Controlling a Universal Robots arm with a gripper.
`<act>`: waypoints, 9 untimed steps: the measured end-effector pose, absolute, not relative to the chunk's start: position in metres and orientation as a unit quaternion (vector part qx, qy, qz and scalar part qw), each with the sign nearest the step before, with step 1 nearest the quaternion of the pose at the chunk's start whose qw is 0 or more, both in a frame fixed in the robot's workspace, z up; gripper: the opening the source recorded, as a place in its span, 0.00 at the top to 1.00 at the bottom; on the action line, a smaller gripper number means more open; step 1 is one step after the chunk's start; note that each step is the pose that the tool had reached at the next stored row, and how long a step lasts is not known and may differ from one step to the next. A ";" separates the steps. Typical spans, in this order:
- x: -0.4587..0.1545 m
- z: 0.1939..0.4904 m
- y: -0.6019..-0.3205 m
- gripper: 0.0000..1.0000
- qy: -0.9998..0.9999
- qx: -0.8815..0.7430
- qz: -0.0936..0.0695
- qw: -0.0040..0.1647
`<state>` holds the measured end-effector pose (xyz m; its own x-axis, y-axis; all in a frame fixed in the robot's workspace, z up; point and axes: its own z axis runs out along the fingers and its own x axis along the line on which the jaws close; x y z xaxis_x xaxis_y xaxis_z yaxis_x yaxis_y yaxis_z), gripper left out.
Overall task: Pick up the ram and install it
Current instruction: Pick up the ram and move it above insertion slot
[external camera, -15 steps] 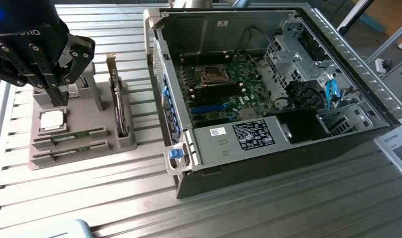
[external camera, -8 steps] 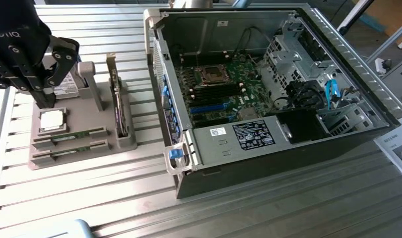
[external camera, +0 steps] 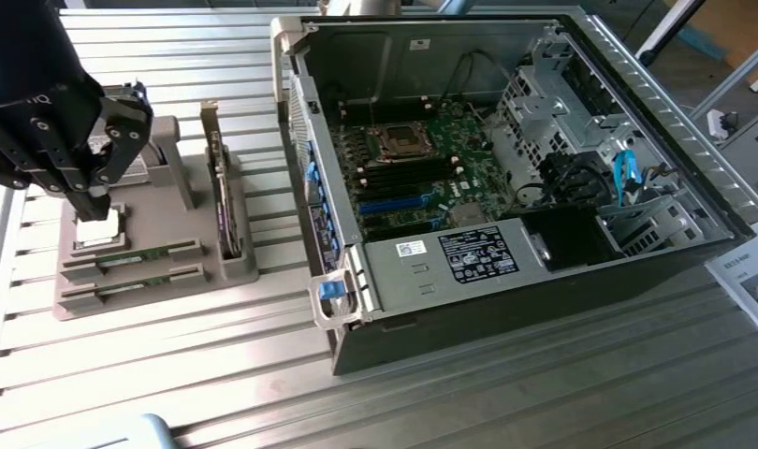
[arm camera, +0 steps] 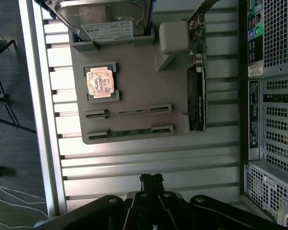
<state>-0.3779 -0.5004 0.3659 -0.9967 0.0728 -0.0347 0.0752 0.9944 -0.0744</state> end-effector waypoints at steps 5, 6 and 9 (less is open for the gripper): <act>-0.378 0.364 -0.500 0.90 0.999 0.029 -0.038 0.016; -0.378 0.364 -0.500 0.90 0.999 0.017 -0.038 0.017; -0.378 0.364 -0.500 0.90 0.999 -0.011 -0.037 0.018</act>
